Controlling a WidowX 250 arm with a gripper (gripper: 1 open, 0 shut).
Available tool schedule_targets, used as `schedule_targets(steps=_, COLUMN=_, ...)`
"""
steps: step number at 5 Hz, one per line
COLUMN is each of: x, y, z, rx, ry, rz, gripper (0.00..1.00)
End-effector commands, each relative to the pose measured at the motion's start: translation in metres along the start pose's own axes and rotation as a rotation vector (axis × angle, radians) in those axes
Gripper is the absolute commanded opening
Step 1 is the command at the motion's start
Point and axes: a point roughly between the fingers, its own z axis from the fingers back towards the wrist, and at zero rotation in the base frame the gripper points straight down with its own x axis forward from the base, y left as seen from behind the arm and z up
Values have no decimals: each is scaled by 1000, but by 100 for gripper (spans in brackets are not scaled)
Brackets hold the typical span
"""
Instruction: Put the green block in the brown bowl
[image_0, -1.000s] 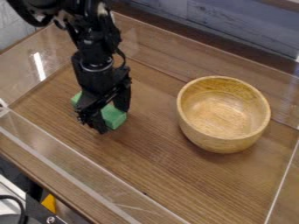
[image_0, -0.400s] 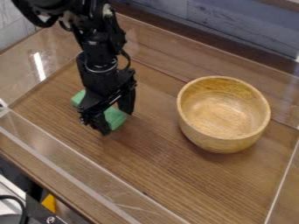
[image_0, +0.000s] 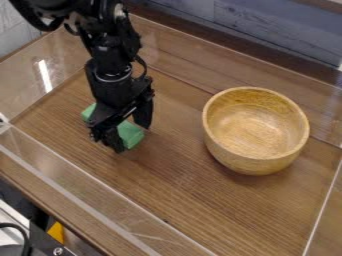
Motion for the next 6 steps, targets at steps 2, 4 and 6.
schedule_targets(steps=2, x=10, y=-10, z=8, rx=-48, ry=-25, rz=-31, gripper=100)
schedule_targets(steps=4, x=7, y=-8, z=4, rx=-43, ry=-27, rz=-97, gripper=100)
schedule_targets(steps=6, x=8, y=-18, z=2, rx=-41, ry=-26, rz=-142, gripper=0)
